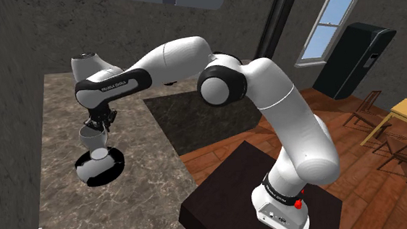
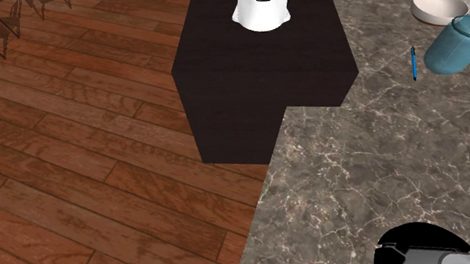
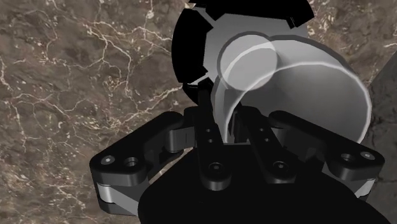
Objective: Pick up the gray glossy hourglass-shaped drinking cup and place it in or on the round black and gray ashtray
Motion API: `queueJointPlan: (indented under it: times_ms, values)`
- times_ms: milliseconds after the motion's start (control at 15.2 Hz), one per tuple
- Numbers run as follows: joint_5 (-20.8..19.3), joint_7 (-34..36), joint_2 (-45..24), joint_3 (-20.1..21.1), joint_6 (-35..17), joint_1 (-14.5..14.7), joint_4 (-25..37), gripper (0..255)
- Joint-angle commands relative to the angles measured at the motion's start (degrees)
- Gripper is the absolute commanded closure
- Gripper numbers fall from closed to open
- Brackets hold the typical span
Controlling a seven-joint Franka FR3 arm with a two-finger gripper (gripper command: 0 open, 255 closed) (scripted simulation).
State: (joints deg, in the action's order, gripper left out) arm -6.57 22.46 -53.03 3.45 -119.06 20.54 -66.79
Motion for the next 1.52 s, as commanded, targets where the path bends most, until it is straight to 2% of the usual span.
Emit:
queueJointPlan:
  times_ms: [0, 396, 858, 924, 1254, 1452]
  values:
    - [0.0, 0.0, -0.9, -0.1, -0.8, 0.0, 0.2, 255]
    - [-0.2, 0.2, -3.9, -0.2, -3.4, 0.0, 0.6, 255]
    - [-0.2, 0.2, -3.9, -0.2, -3.3, 0.1, 0.7, 255]
    - [-0.2, 0.2, -3.9, -0.2, -3.3, 0.1, 0.7, 0]
    - [-0.2, 0.2, -3.9, -0.2, -3.3, 0.1, 0.7, 0]
    - [0.0, 0.1, -0.4, 0.0, -0.1, 0.1, 0.3, 0]
